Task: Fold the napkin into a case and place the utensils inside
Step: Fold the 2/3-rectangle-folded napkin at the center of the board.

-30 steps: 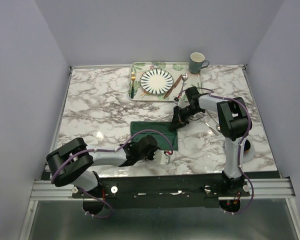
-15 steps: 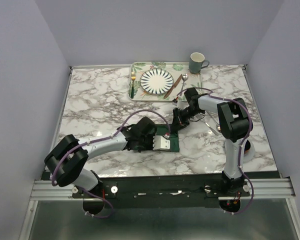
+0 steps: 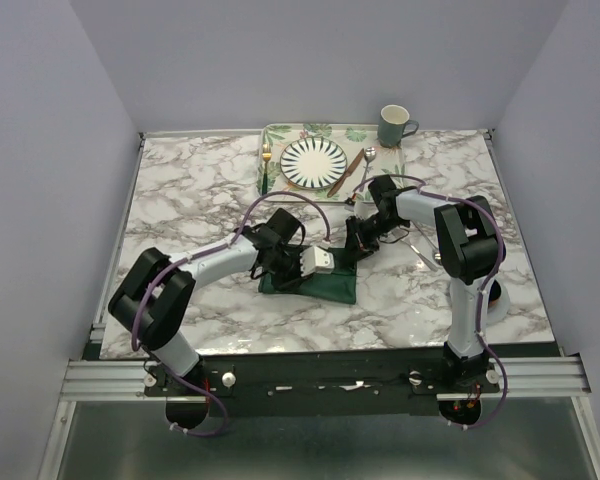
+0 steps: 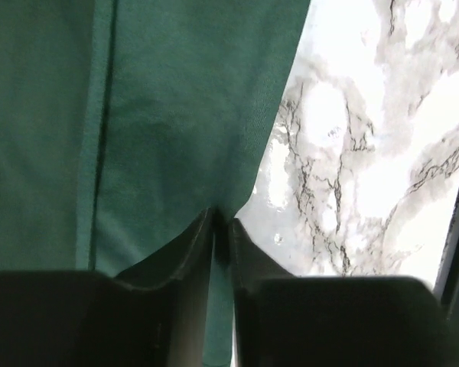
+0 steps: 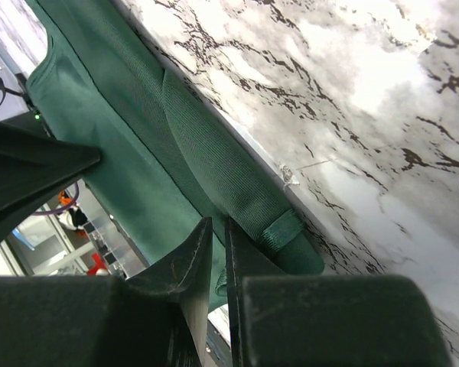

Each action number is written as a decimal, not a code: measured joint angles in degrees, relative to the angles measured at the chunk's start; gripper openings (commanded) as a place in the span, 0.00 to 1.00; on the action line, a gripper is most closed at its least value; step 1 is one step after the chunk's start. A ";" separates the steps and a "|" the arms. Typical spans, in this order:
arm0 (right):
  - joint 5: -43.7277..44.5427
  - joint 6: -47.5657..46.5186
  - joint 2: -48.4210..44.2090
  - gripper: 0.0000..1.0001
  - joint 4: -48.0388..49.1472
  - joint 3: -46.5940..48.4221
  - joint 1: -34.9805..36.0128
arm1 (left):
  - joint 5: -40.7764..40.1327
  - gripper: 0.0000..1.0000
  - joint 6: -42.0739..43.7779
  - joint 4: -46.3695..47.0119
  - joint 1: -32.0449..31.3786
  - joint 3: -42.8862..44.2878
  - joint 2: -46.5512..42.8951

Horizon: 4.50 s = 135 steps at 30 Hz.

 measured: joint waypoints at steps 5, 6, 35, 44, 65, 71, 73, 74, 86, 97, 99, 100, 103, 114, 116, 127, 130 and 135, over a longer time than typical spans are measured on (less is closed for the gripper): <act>0.35 -0.13 0.00 0.21 -0.46 0.24 0.00 | -2.43 0.49 0.15 3.52 -1.29 -5.97 -3.34; 0.42 -0.24 0.00 0.21 -0.57 0.33 0.02 | -3.43 0.50 0.20 4.48 -1.79 -7.21 -3.96; 0.96 -2.47 1.01 0.20 -3.06 2.27 0.42 | -26.69 0.00 11.78 31.76 -14.32 -19.63 -6.16; 0.92 -4.22 0.52 0.19 -3.80 1.62 1.36 | -13.07 0.00 8.48 16.28 -12.98 -12.68 -6.23; 0.94 -8.44 -0.11 0.19 -5.31 0.98 1.75 | 19.80 0.00 0.48 -15.89 7.37 15.30 14.73; 0.92 -9.25 -0.11 0.20 -5.40 0.98 1.75 | 23.39 0.00 -2.43 -18.82 9.51 18.45 17.73; 0.92 -9.60 -0.11 0.20 -5.44 0.98 1.77 | 24.39 0.00 -3.50 -19.28 10.05 19.04 19.39; 0.90 -9.84 -0.11 0.20 -5.51 1.03 1.79 | 24.76 0.00 -4.22 -19.47 10.29 19.23 20.24; 1.86 -15.41 -0.74 0.20 -6.60 1.51 3.45 | 29.97 0.00 -10.36 -19.61 10.95 17.57 22.40; 3.23 -20.76 -1.60 0.20 -7.91 1.44 4.98 | 33.14 0.00 -17.57 -19.10 12.09 16.81 23.43; 3.50 -21.33 -1.70 0.20 -8.07 1.44 4.98 | 33.35 0.00 -18.43 -19.10 12.85 17.90 24.61; 3.63 -21.51 -1.79 0.20 -8.13 1.44 4.96 | 33.38 0.00 -18.69 -19.10 13.25 18.25 25.22; 3.85 -22.14 -1.90 0.20 -8.26 1.44 4.98 | 33.53 0.00 -19.74 -19.28 14.43 19.43 28.06; 4.87 -24.09 -2.75 0.32 -8.87 1.62 5.55 | 37.16 0.00 -23.67 -20.79 16.11 21.22 34.62; 6.01 -24.90 -3.41 0.36 -8.90 1.62 5.62 | 37.53 0.00 -24.02 -20.79 16.15 21.22 34.84; 11.96 -28.92 -11.02 0.69 -8.13 1.64 5.53 | 37.75 0.00 -24.68 -21.81 16.52 21.22 35.54; 11.93 -30.47 -13.84 0.84 -7.76 1.64 5.51 | 37.75 0.00 -24.70 -22.01 16.57 21.22 35.58; 11.17 -33.29 -17.84 0.87 -6.32 1.66 5.60 | 37.83 0.00 -24.70 -22.16 16.57 21.22 35.69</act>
